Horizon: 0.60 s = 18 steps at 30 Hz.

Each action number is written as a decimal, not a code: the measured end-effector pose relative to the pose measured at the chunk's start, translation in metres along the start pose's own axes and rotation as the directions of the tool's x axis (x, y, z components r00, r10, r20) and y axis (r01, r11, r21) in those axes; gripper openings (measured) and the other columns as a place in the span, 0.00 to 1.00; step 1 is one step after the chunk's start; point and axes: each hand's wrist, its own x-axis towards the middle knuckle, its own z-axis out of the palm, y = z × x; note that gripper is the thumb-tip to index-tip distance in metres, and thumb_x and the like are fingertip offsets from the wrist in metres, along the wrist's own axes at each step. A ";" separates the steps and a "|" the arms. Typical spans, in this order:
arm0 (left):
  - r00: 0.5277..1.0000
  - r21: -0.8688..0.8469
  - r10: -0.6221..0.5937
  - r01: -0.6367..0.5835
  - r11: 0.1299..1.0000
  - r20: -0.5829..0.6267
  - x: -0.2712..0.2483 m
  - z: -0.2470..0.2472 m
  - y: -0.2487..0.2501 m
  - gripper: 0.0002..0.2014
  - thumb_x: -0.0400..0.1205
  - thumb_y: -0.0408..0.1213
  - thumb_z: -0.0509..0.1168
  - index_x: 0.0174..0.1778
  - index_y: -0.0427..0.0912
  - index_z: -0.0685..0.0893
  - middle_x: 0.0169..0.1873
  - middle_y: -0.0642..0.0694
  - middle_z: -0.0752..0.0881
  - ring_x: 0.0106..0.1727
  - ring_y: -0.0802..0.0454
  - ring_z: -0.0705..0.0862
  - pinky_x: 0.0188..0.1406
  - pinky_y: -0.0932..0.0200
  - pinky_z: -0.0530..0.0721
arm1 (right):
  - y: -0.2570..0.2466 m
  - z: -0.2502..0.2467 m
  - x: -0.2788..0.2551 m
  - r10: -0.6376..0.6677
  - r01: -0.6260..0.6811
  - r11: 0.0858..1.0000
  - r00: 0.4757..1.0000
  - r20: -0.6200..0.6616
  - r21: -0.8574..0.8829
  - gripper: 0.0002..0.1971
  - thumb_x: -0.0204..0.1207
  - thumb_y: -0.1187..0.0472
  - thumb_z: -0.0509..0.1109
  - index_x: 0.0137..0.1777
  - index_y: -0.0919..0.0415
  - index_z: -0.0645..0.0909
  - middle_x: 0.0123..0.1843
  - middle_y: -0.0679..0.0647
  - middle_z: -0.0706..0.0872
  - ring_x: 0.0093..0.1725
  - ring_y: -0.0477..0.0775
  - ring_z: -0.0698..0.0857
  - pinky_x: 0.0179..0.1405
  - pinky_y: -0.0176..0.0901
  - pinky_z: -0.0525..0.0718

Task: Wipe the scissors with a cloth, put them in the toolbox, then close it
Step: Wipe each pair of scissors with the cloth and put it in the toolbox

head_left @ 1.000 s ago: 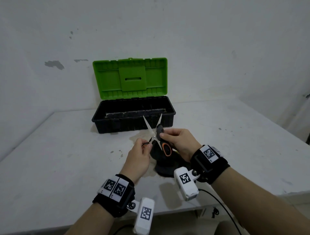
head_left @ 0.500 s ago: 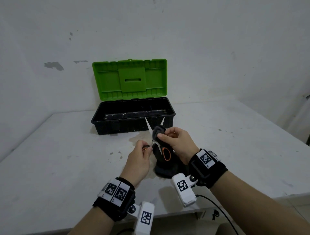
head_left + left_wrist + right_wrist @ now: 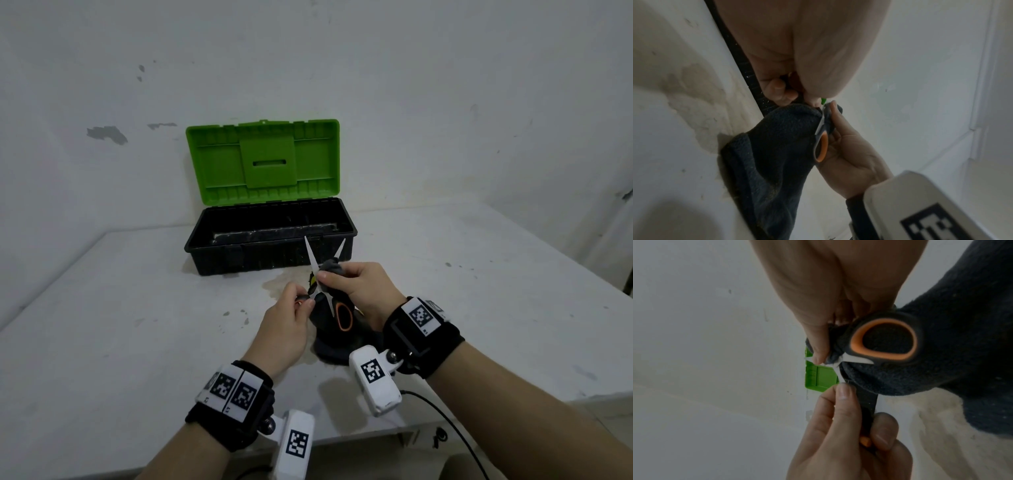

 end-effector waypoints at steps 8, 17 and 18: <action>0.998 -0.007 -0.009 0.010 1.000 0.055 0.001 -0.008 0.003 0.05 0.90 0.43 0.58 0.49 0.52 0.76 0.36 0.53 0.81 0.34 0.58 0.77 0.38 0.57 0.77 | -0.006 -0.004 0.002 0.088 -0.086 0.993 0.996 -0.017 0.086 0.05 0.75 0.67 0.76 0.43 0.70 0.86 0.32 0.58 0.86 0.27 0.49 0.84 0.26 0.37 0.83; 0.998 -0.003 -0.018 0.018 1.000 0.062 -0.003 -0.010 0.001 0.04 0.90 0.43 0.59 0.51 0.50 0.77 0.39 0.54 0.82 0.38 0.58 0.78 0.39 0.59 0.75 | -0.021 -0.019 0.015 0.055 -0.019 0.976 0.986 -0.159 0.218 0.05 0.75 0.68 0.75 0.46 0.72 0.85 0.37 0.62 0.89 0.31 0.52 0.89 0.32 0.38 0.87; 0.998 -0.022 -0.032 0.034 0.999 0.058 -0.004 -0.009 -0.001 0.04 0.90 0.43 0.59 0.51 0.50 0.78 0.39 0.54 0.81 0.38 0.57 0.78 0.39 0.59 0.75 | -0.022 -0.022 0.017 0.043 0.005 0.968 0.982 -0.184 0.251 0.07 0.76 0.68 0.75 0.49 0.74 0.85 0.39 0.63 0.90 0.32 0.53 0.89 0.33 0.39 0.88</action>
